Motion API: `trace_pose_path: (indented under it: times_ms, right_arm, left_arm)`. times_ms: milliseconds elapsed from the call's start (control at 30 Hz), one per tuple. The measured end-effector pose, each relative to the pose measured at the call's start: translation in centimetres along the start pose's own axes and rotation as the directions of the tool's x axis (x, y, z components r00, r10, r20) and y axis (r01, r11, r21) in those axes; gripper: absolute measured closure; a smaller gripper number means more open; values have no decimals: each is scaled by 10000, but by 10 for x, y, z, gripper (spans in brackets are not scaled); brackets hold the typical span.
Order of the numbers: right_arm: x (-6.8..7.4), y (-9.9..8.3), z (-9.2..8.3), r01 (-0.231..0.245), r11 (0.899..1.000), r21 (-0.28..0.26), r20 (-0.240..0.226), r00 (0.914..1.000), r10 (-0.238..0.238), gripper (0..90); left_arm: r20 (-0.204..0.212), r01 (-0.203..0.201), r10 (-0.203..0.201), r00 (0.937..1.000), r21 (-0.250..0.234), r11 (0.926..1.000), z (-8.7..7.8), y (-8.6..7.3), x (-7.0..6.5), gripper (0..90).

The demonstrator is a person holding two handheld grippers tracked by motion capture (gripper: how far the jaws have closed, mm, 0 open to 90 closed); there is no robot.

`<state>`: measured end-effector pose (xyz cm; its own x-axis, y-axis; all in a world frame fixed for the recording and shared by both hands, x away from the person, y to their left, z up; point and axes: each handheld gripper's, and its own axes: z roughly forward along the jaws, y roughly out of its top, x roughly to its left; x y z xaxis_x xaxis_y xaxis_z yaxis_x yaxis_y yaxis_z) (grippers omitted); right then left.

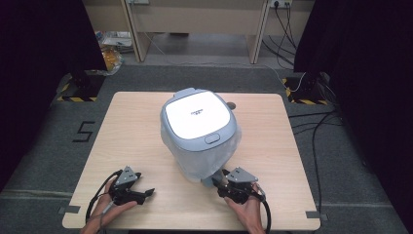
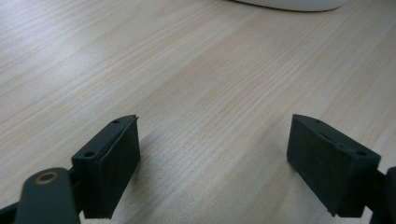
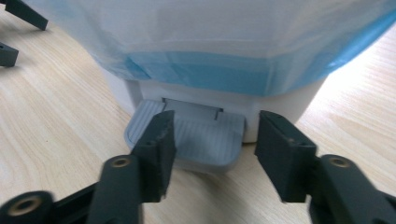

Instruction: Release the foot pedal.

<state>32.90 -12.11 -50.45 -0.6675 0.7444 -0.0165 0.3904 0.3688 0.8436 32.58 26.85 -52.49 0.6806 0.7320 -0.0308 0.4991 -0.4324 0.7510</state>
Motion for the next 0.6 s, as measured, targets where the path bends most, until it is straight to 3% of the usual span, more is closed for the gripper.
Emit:
trace_pose_path:
  times_ms: [600]
  right_arm:
    - [-22,-11,-30,-793,9961,-390,115,9967,798,331]
  left_arm:
    - [5,32,-32,10000,-18,10000,0,0,0,167]
